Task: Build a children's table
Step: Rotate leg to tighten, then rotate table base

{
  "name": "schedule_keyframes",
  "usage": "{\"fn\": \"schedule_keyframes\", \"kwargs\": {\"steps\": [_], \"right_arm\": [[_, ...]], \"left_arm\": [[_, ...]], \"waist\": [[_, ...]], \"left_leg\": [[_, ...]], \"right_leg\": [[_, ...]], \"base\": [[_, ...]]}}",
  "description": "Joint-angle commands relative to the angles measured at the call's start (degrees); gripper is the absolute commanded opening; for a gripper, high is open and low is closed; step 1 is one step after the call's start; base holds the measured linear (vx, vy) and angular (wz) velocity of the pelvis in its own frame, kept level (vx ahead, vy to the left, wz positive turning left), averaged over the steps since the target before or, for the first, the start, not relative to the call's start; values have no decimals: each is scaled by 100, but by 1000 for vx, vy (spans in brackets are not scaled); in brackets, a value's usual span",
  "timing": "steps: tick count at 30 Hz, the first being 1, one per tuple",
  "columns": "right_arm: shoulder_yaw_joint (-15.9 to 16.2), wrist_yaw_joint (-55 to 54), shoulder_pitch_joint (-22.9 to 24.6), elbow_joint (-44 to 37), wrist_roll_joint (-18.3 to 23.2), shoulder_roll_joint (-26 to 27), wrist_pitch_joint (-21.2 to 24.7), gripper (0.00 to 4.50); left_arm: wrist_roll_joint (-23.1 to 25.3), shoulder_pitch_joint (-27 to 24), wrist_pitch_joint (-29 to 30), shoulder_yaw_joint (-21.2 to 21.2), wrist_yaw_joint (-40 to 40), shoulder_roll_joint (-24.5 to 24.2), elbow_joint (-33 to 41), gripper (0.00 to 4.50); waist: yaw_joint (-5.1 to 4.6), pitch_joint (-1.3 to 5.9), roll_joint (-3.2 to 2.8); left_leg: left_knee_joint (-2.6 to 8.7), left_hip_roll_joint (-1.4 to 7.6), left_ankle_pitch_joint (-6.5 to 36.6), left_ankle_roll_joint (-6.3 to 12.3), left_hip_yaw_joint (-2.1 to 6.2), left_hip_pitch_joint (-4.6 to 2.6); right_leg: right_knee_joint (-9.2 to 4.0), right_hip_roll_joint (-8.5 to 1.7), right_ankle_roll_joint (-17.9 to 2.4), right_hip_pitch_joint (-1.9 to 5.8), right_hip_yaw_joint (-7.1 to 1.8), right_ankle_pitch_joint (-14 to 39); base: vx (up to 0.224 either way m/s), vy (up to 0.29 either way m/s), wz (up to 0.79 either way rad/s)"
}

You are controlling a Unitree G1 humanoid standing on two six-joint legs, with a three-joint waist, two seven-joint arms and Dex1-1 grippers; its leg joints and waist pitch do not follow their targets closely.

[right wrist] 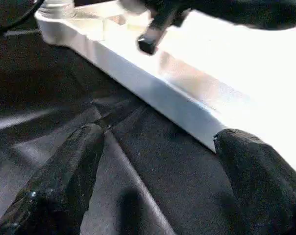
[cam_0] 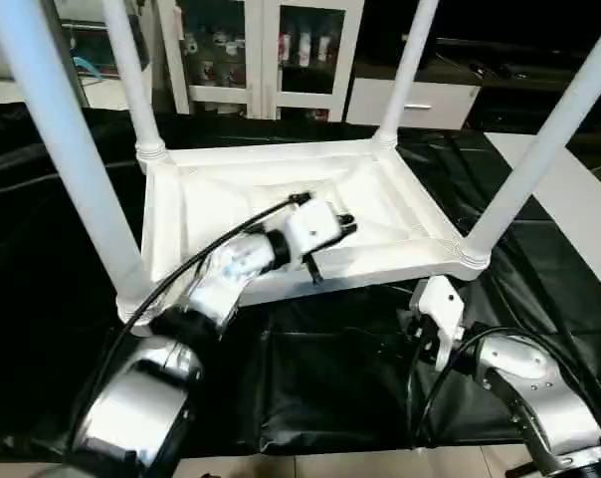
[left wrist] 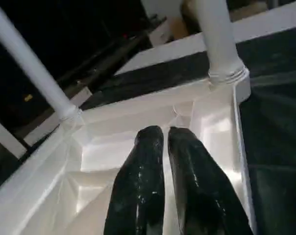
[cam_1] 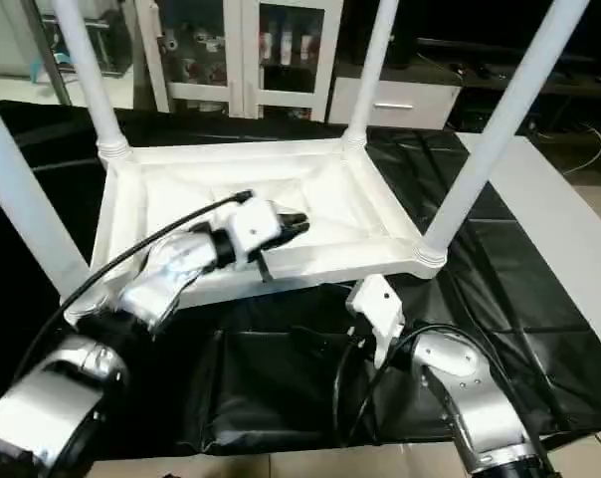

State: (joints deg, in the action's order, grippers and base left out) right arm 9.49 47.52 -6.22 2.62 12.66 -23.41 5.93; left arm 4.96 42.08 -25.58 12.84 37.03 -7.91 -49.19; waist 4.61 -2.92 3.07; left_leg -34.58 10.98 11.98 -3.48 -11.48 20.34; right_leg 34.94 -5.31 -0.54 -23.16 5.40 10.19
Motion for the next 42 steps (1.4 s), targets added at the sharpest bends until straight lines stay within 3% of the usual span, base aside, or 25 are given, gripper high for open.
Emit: {"fn": "schedule_keyframes", "kwargs": {"steps": [1,2,3,4,5,7,8,9,11,13,15,16,18,19,20,21,22,24,26,28,29,31,36,39,42], "right_arm": [[-86,-187,44,-79,-49,50,-65,397],[-121,-263,63,-115,-37,96,-64,397],[-129,-280,69,-124,-34,106,-65,397],[-143,-307,77,-139,-29,122,-65,397],[-169,-355,101,-173,-16,152,-68,397],[-222,-459,140,-224,20,223,-78,397],[-236,-489,150,-239,28,249,-81,397],[-236,-491,151,-240,28,251,-81,397],[-222,-552,155,-259,12,303,-90,397],[-211,-591,156,-279,17,333,-83,397],[-205,-651,154,-323,31,372,-63,397],[-209,-669,149,-343,46,386,-47,397],[-215,-671,145,-347,52,391,-38,397],[-220,-670,142,-348,53,396,-31,397],[-228,-666,130,-344,57,397,-17,397],[-233,-659,111,-340,65,397,-1,397],[-236,-647,93,-334,75,394,8,397],[-238,-636,71,-328,86,389,20,397],[-246,-609,15,-288,100,383,31,397],[-238,-578,-37,-235,104,376,27,397],[-231,-558,-66,-209,105,375,25,397],[-225,-529,-127,-175,117,379,39,397],[-198,-475,-241,-130,121,386,42,397],[-192,-459,-253,-128,123,393,44,397],[-179,-451,-240,-159,132,406,50,397]], "left_arm": [[-441,-352,-93,-192,168,-67,645,83],[-649,-668,-79,-270,164,-131,1129,86],[-696,-745,-69,-289,160,-146,1248,93],[-769,-865,-54,-320,155,-169,1436,103],[-888,-1109,-133,-390,69,-219,1846,122],[-1197,-1713,-505,-604,-132,-257,2890,128],[-1274,-1918,-653,-691,-223,-251,3242,136],[-1269,-1935,-673,-697,-236,-251,3266,147],[-1093,-2485,-1220,-879,-597,-243,3942,167],[-888,-2794,-1434,-1079,-834,-194,4233,181],[-562,-3323,-1708,-1435,-1185,-96,4700,203],[-458,-3604,-1791,-1617,-1327,-42,4965,203],[-377,-3734,-1806,-1772,-1460,19,5133,235],[-365,-3800,-1779,-1831,-1521,42,5230,242],[-302,-3895,-1735,-1990,-1679,107,5412,248],[-228,-3966,-1689,-2148,-1851,166,5573,248],[-141,-4015,-1663,-2290,-1997,229,5700,255],[-13,-4081,-1640,-2441,-2200,294,5854,287],[225,-4231,-1589,-2618,-2489,418,6090,296],[425,-4374,-1521,-2721,-2721,553,6314,322],[510,-4415,-1483,-2725,-2774,601,6439,322],[649,-4448,-1420,-2750,-2848,670,6630,341],[851,-4467,-1195,-2981,-3275,812,6768,384],[813,-4449,-1096,-2968,-3352,813,6719,399],[568,-4334,-798,-2984,-3413,796,6500,434]], "waist": [[18,366,3],[12,367,-28],[-6,361,-22],[2,368,-34],[12,347,-64],[5,329,-52],[12,316,-55],[-2,319,-52],[-27,297,-62],[-41,280,-28],[-86,279,-32],[-116,269,0],[-176,262,-15],[-196,260,27],[-194,247,17],[-211,234,51],[-206,236,39],[-237,240,61],[-281,247,130],[-292,256,110],[-291,259,183],[-287,263,156],[-287,254,255],[-264,253,239],[-261,259,173]], "left_leg": [[419,325,949,377,174,-3],[426,326,1019,338,165,-25],[437,337,1071,308,159,-14],[435,345,1106,273,152,-47],[462,355,1298,206,160,-50],[473,345,1448,143,148,-67],[504,387,1561,71,182,-26],[498,367,1597,47,166,-43],[507,351,1713,25,156,-48],[511,340,1826,-1,158,-44],[517,361,1795,-35,182,-25],[523,356,1827,-30,177,-10],[517,330,1941,-20,181,-21],[514,329,1973,-18,177,-25],[514,337,2057,-27,183,-52],[521,347,2087,-25,202,-22],[522,344,2083,-26,203,-32],[522,343,2058,-23,210,-16],[513,339,1974,21,202,8],[516,346,1971,21,212,-6],[512,354,1945,33,213,-5],[510,357,1951,13,212,-15],[503,343,1944,47,205,-5],[502,340,1906,63,211,-16],[506,332,1944,8,216,-19]], "right_leg": [[-394,-434,-1260,316,-338,879],[-393,-418,-1298,294,-336,871],[-384,-406,-1329,294,-341,828],[-379,-404,-1334,279,-342,825],[-403,-410,-1275,279,-349,1008],[-435,-387,-1194,254,-348,1203],[-434,-434,-1159,286,-355,1311],[-448,-399,-1104,265,-354,1334],[-474,-362,-986,242,-359,1467],[-517,-367,-813,237,-361,1785],[-509,-370,-693,242,-369,1813],[-523,-360,-656,245,-366,1890],[-557,-343,-547,215,-364,2176],[-567,-335,-516,203,-364,2256],[-588,-341,-495,174,-365,2388],[-579,-351,-476,189,-360,2481],[-596,-351,-457,181,-360,2510],[-583,-336,-430,184,-359,2423],[-579,-327,-398,184,-360,2317],[-569,-324,-400,174,-362,2247],[-571,-331,-417,175,-358,2192],[-562,-334,-471,166,-365,2106],[-546,-321,-490,170,-363,1902],[-558,-324,-456,158,-363,1991],[-546,-309,-478,156,-363,1873]], "base": [[0,0,0],[0,0,0],[0,0,0],[0,0,0],[0,0,0],[0,0,0],[0,0,0],[0,0,0],[0,0,0],[0,0,0],[0,0,0],[0,0,0],[0,0,0],[0,0,0],[0,0,0],[0,0,0],[0,0,0],[0,0,0],[0,0,0],[0,0,0],[0,0,0],[0,0,0],[0,0,0],[0,0,0],[0,0,0]]}}
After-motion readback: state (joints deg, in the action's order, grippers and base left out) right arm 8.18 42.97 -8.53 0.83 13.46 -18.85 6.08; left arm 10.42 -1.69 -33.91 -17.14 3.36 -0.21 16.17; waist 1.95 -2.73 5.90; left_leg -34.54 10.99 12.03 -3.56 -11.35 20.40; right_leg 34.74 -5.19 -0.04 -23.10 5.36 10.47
